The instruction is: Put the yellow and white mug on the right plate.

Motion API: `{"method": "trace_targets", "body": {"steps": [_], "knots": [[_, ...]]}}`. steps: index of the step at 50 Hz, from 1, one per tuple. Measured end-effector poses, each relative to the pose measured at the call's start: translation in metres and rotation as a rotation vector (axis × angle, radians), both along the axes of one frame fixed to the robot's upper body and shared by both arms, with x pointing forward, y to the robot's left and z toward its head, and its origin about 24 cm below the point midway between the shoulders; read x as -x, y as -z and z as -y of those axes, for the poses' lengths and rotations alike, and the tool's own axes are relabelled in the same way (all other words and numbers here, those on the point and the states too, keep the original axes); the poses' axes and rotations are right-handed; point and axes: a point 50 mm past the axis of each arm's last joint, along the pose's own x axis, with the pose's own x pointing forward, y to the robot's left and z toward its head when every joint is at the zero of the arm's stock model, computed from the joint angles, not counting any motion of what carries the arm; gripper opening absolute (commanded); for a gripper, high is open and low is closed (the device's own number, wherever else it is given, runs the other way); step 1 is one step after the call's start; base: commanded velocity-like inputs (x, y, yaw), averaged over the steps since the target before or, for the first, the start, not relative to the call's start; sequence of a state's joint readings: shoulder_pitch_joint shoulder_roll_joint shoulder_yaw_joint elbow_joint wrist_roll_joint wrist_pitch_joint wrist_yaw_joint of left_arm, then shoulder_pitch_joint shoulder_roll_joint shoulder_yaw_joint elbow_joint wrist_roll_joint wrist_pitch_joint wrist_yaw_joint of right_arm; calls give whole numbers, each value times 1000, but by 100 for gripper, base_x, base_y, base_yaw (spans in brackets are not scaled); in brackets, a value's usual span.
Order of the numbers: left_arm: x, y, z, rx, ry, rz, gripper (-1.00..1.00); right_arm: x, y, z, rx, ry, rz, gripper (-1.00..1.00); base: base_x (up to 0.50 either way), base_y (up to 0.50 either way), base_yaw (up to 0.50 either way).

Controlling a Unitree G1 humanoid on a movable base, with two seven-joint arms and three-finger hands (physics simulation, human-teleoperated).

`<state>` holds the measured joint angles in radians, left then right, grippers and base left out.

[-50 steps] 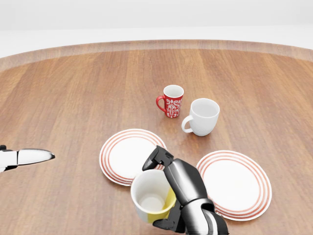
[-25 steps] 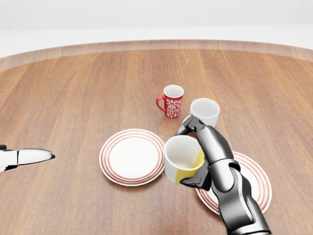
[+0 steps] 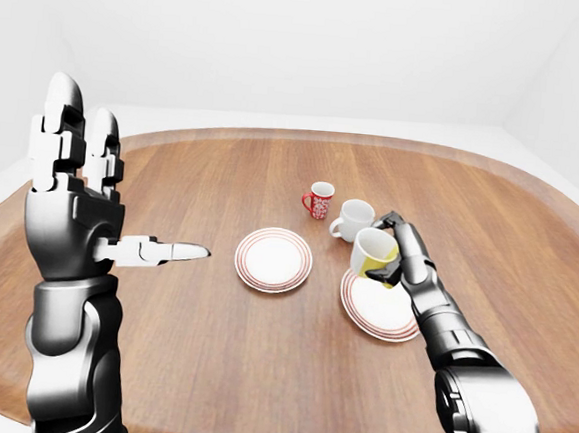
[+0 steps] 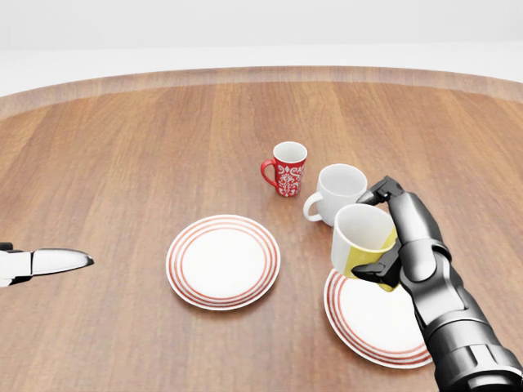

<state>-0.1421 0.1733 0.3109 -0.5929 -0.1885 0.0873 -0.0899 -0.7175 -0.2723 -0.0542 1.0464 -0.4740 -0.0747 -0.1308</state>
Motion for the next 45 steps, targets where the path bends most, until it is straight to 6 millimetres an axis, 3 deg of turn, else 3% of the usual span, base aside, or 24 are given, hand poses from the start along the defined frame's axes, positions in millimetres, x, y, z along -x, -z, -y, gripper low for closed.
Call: {"method": "trace_targets", "body": {"steps": [18,45], "knots": [[-1,3,1,-3,3,-13,100,9,15,31,-8,155,-71,-100,0,0,0],[-2,6,3,-7,7,-29,100,27,42,35,-15,243,-140,-100,0,0,0]]}}
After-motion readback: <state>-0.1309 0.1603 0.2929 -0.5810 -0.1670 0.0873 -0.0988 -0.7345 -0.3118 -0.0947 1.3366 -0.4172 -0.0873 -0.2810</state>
